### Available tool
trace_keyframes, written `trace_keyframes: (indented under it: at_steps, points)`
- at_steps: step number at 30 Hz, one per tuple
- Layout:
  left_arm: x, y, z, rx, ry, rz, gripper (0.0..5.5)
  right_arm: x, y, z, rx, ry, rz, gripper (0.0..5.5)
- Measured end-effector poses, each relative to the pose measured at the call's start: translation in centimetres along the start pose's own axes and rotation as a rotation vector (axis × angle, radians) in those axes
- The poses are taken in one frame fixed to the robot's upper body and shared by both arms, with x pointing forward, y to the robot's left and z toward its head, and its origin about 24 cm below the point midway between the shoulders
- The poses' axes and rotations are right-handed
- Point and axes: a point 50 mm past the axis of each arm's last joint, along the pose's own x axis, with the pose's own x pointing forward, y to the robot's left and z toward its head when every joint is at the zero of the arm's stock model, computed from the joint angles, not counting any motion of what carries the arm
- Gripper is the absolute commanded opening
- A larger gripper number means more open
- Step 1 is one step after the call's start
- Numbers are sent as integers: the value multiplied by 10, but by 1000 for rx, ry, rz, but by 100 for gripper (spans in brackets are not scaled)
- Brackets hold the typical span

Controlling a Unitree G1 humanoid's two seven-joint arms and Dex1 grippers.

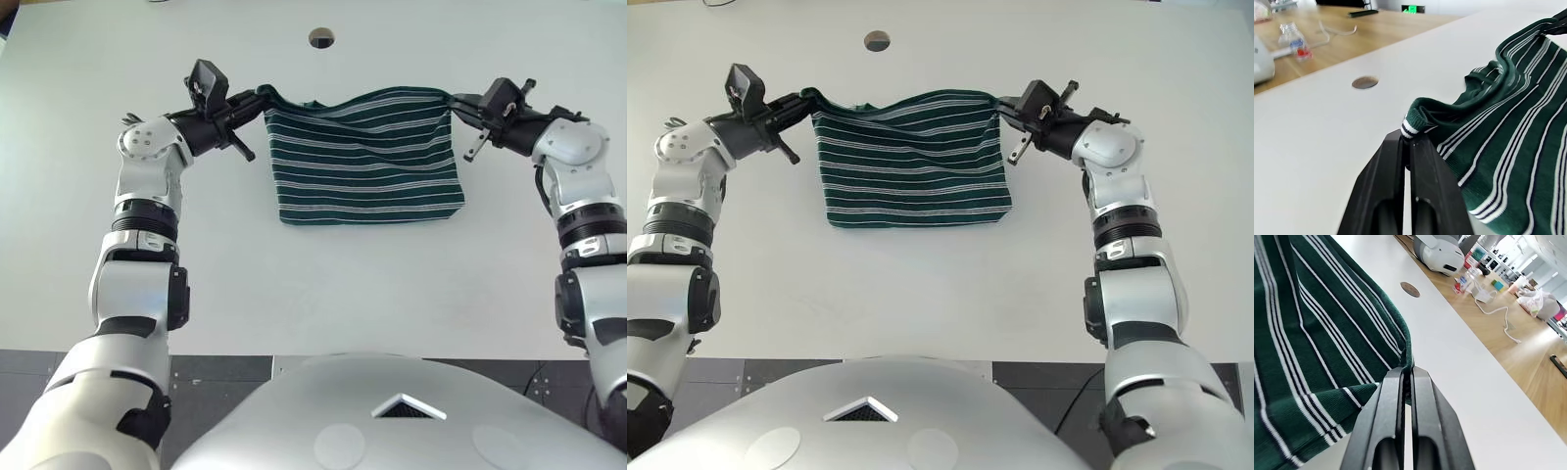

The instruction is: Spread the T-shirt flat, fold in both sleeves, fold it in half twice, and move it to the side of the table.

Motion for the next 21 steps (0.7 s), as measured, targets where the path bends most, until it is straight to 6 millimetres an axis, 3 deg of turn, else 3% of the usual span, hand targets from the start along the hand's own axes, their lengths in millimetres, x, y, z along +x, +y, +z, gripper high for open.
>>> trace_keyframes:
  at_steps: [5,7,13,16,18,19,21]
  points:
    - [5,-2,-11,-44,52,13,117,11,3,1,50,-8,-21,119]
    - [5,2,-16,-45,88,93,120,12,0,-3,66,21,-69,145]
    - [-8,24,-11,-78,40,342,120,5,-22,-5,47,77,-272,145]
    - [-15,31,9,-64,-128,346,120,9,-21,27,-156,-122,-247,145]
    - [-15,30,21,-24,-207,295,120,14,-9,45,-262,-244,-147,145]
    - [-13,24,27,13,-248,244,120,18,8,50,-325,-298,-32,145]
    - [-8,14,21,13,-258,189,120,27,35,46,-377,-287,130,145]
